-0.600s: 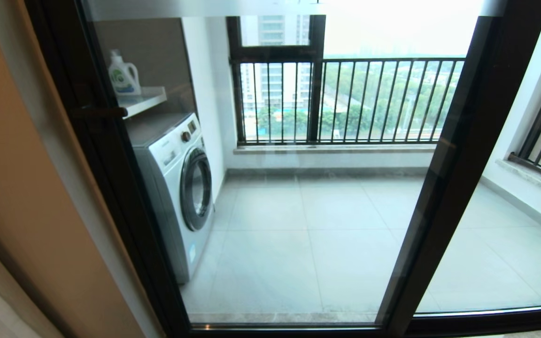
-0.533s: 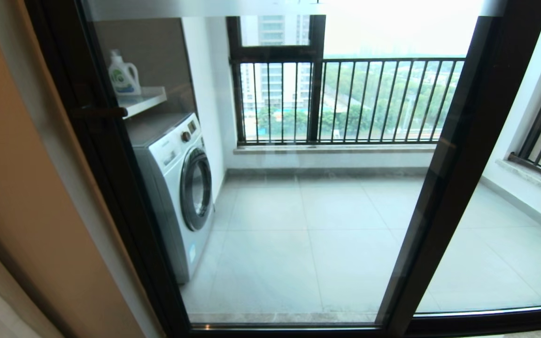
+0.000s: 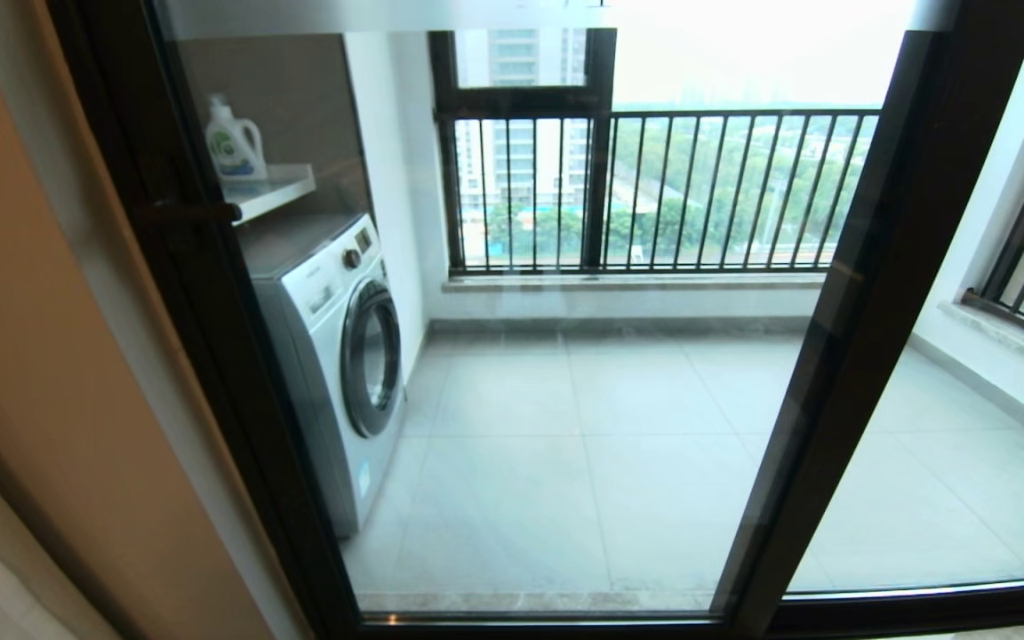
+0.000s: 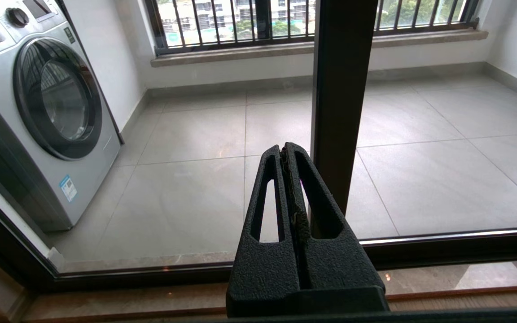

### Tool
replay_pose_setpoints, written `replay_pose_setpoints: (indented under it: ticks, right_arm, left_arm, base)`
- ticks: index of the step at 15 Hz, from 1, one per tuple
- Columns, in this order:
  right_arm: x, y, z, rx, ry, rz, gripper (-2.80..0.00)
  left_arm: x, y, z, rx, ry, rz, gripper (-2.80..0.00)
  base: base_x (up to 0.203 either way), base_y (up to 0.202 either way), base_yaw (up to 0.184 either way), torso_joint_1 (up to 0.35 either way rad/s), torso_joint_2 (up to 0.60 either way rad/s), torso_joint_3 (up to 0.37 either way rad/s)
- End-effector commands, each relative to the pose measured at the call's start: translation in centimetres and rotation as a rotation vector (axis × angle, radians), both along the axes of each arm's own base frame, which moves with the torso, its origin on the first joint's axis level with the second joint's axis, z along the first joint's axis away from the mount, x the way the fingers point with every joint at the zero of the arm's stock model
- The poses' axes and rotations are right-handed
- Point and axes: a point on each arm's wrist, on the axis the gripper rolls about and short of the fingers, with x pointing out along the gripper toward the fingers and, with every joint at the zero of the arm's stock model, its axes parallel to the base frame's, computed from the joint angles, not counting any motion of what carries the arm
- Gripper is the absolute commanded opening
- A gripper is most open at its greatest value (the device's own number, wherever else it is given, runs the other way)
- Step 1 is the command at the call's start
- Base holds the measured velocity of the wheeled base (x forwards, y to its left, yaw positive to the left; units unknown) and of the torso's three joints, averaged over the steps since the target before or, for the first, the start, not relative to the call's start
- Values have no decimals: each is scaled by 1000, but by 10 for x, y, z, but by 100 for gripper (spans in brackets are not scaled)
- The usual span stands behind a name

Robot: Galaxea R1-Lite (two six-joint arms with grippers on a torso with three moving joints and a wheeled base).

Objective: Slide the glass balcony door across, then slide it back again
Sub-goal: Open the slid door

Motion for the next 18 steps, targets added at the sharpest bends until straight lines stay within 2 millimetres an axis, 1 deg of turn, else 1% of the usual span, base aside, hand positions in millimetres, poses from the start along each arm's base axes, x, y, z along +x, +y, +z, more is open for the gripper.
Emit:
replay_pose_setpoints:
  ticks: [1,18]
  right_arm:
    - [1,0,-3,0,10,0,-280]
    - [1,0,-3,0,11,0,-280]
  left_arm:
    - [0,0,0,0,1,2,-280]
    - [0,0,0,4,1,1,-280]
  base:
    - [0,0,0,0,0,0]
    - [0,0,0,0,0,0]
